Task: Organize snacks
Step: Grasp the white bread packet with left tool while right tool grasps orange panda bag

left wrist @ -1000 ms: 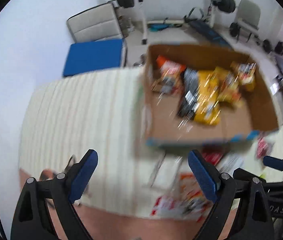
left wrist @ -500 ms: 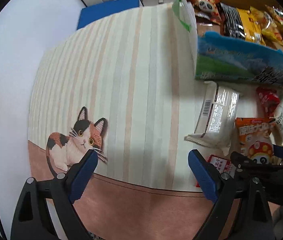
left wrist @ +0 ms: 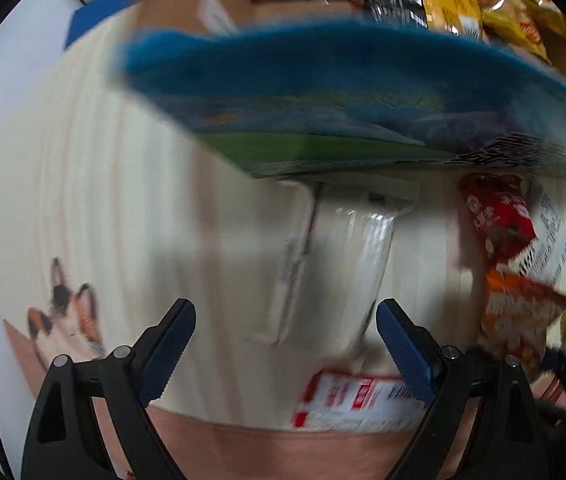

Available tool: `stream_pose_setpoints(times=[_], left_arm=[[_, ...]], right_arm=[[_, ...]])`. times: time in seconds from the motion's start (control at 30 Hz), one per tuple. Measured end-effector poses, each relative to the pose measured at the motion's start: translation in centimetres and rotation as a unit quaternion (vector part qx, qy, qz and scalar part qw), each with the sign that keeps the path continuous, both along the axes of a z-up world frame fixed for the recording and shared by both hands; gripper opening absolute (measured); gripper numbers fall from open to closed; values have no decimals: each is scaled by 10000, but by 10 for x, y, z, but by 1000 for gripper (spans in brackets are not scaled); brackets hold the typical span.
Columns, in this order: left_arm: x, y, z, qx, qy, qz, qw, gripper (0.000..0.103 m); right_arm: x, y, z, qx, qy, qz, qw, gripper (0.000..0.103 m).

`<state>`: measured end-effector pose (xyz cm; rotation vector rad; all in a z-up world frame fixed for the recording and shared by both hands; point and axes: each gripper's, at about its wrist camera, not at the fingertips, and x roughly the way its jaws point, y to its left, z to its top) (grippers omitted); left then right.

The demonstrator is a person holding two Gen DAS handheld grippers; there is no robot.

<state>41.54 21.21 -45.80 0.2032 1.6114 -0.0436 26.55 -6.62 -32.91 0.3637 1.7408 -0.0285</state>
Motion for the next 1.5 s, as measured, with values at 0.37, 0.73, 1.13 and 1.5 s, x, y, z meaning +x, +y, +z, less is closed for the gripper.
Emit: stream_pose_setpoints(times=[0.37, 0.73, 1.13, 1.5], left_arm=[[-8, -12, -6, -87, 7, -12, 10000, 47], [-88, 43, -15, 61, 488, 687, 9964, 48], [-101, 37, -17, 160, 390, 591, 9974, 53], [-113, 12, -14, 280, 254, 458, 9982, 51]], right_arm=[[15, 10, -2, -93, 56, 109, 9999, 64], [-18, 25, -10, -107, 290, 570, 9979, 52], [-45, 72, -24, -177, 383, 785, 9960, 67], [-67, 110, -43, -983, -35, 1659, 9812, 58]])
